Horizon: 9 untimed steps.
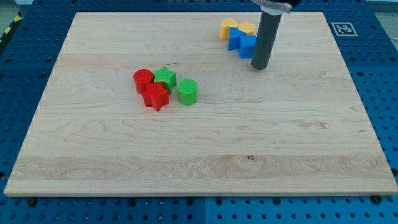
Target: Move the blue triangle to the top left of the board
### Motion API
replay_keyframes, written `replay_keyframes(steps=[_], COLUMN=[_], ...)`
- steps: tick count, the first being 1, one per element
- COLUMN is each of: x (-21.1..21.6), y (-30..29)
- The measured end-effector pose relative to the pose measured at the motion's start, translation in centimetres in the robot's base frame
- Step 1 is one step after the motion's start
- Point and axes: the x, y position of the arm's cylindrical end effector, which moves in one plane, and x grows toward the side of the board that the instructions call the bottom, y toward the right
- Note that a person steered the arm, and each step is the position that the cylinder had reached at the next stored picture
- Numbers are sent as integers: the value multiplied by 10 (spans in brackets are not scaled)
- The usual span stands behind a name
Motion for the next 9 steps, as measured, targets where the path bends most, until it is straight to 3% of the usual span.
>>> replay_keyframes(steps=[3, 4, 7, 9], x=[-1, -24, -55, -84], y=[41, 48, -32, -40])
